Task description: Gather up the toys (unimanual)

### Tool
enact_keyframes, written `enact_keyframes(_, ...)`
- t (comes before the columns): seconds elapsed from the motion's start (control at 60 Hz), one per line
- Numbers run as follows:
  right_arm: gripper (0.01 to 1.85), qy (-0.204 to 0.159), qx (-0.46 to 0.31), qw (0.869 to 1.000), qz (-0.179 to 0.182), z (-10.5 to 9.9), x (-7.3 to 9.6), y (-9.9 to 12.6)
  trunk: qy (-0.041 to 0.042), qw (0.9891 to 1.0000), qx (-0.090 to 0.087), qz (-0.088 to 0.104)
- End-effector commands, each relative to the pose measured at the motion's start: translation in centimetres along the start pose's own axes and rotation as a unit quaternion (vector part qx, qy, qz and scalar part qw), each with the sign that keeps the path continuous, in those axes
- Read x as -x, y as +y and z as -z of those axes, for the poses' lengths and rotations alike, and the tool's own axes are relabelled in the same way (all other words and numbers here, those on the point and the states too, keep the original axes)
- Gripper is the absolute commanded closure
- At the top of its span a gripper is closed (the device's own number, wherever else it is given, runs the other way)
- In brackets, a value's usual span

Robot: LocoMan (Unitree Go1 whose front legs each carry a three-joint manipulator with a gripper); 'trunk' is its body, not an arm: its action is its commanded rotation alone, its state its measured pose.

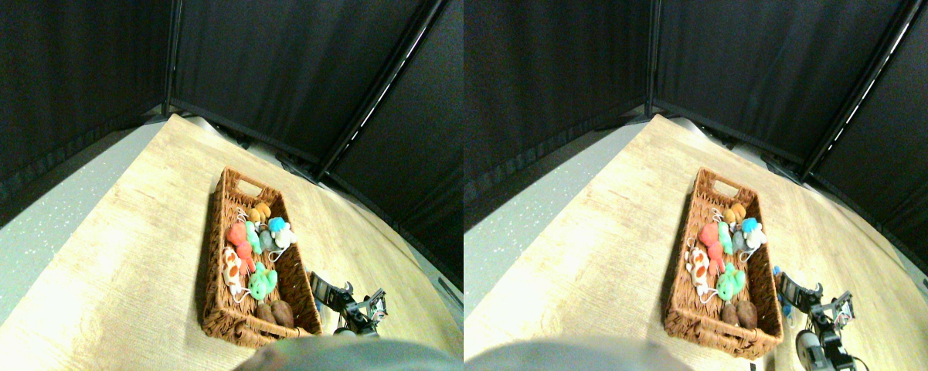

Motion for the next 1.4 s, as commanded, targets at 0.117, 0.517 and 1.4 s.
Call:
enact_keyframes(0.117,0.93,0.023,0.005,1.000,-0.010,0.3,-0.7,0.4,0.0082,0.9998,0.014,-0.008)
enact_keyframes(0.517,1.00,0.025,-0.013,0.999,0.021,0.7,-1.2,-2.1,0.0084,0.9997,0.016,-0.015)
enact_keyframes(1.4,1.80,-0.064,0.016,0.997,-0.047,0.4,-0.9,0.4,0.0046,1.0000,-0.004,-0.003)
